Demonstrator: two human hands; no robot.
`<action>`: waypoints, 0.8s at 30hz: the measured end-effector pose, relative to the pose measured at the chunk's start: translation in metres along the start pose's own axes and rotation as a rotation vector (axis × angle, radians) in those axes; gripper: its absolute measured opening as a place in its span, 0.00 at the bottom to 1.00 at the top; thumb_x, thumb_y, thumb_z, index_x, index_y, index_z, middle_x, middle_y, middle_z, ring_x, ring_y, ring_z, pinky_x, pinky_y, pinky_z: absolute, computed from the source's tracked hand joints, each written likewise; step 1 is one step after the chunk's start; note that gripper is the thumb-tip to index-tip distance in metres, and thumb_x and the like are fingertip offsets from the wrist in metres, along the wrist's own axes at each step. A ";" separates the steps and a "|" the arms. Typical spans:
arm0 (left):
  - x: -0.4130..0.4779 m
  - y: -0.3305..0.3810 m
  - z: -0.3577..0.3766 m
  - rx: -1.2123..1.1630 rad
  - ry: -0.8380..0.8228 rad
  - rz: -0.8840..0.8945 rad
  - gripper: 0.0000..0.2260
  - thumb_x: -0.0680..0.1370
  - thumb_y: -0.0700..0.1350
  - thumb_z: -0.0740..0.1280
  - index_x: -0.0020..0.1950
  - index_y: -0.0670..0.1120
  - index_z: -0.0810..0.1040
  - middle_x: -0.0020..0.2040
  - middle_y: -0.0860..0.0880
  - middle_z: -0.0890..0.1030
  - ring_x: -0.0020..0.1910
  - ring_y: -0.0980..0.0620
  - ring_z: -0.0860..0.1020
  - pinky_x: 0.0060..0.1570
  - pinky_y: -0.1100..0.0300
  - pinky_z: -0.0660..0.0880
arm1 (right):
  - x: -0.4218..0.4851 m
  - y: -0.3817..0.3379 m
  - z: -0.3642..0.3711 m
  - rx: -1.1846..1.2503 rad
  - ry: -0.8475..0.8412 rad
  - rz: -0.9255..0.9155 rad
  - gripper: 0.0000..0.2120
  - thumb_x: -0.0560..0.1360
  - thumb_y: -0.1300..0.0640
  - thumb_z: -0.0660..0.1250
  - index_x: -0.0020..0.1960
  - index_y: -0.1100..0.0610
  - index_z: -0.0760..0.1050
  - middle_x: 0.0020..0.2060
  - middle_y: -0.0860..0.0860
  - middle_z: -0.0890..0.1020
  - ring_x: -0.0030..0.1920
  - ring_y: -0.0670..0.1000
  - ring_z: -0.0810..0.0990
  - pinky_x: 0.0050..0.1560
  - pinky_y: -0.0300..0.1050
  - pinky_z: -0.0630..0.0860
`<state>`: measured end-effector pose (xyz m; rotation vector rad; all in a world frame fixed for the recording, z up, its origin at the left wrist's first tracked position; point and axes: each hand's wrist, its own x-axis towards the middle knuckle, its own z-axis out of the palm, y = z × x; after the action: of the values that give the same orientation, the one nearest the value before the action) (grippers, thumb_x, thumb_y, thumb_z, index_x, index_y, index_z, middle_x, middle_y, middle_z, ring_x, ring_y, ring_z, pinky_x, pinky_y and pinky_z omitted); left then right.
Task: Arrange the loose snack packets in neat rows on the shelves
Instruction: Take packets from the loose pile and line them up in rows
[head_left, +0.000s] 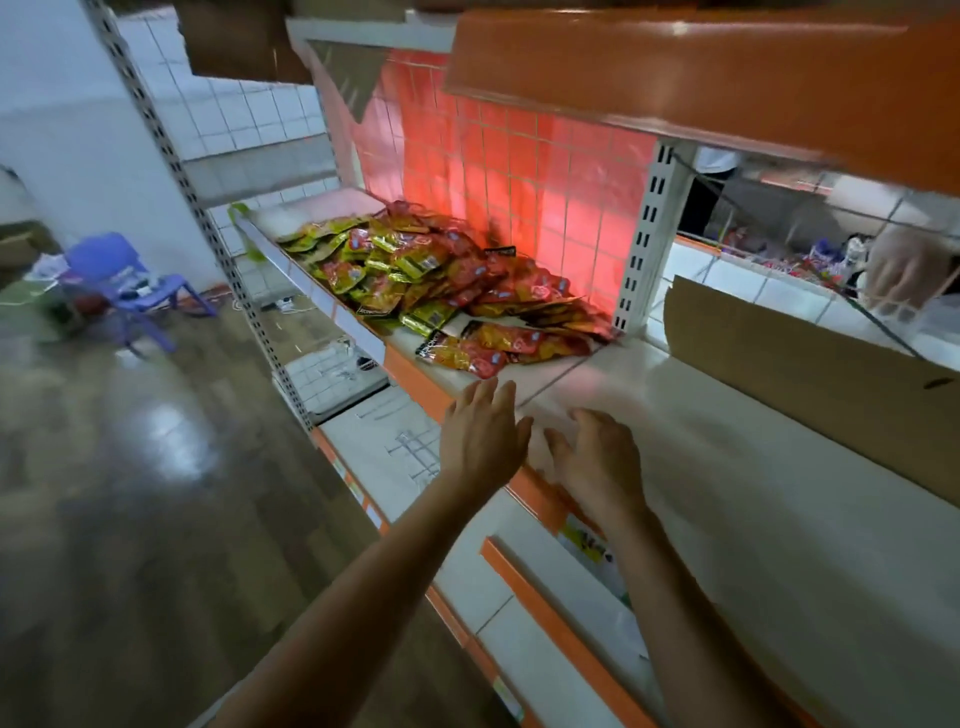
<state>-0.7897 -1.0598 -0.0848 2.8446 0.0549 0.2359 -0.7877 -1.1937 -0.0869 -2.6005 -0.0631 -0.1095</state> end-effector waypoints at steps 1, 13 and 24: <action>0.009 -0.006 0.001 -0.004 -0.002 -0.004 0.23 0.80 0.54 0.60 0.73 0.46 0.65 0.72 0.46 0.69 0.72 0.45 0.64 0.68 0.49 0.65 | 0.009 -0.003 0.004 0.004 -0.004 0.000 0.20 0.78 0.46 0.62 0.64 0.57 0.74 0.61 0.54 0.78 0.62 0.54 0.75 0.64 0.49 0.70; 0.129 -0.080 0.002 0.074 -0.149 0.112 0.22 0.78 0.45 0.64 0.71 0.46 0.66 0.68 0.44 0.71 0.68 0.43 0.67 0.61 0.50 0.71 | 0.116 -0.034 0.034 0.165 0.092 0.309 0.11 0.78 0.51 0.62 0.53 0.58 0.75 0.48 0.55 0.82 0.50 0.57 0.79 0.43 0.43 0.67; 0.177 -0.106 0.010 0.147 -0.242 0.181 0.26 0.72 0.62 0.70 0.60 0.45 0.74 0.59 0.44 0.75 0.60 0.44 0.74 0.59 0.52 0.72 | 0.153 -0.051 0.058 0.155 0.274 0.567 0.11 0.78 0.50 0.63 0.54 0.56 0.72 0.53 0.58 0.80 0.53 0.61 0.79 0.44 0.45 0.66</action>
<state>-0.6152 -0.9499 -0.0972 3.0029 -0.2452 -0.0800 -0.6347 -1.1160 -0.0968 -2.3257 0.7257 -0.2395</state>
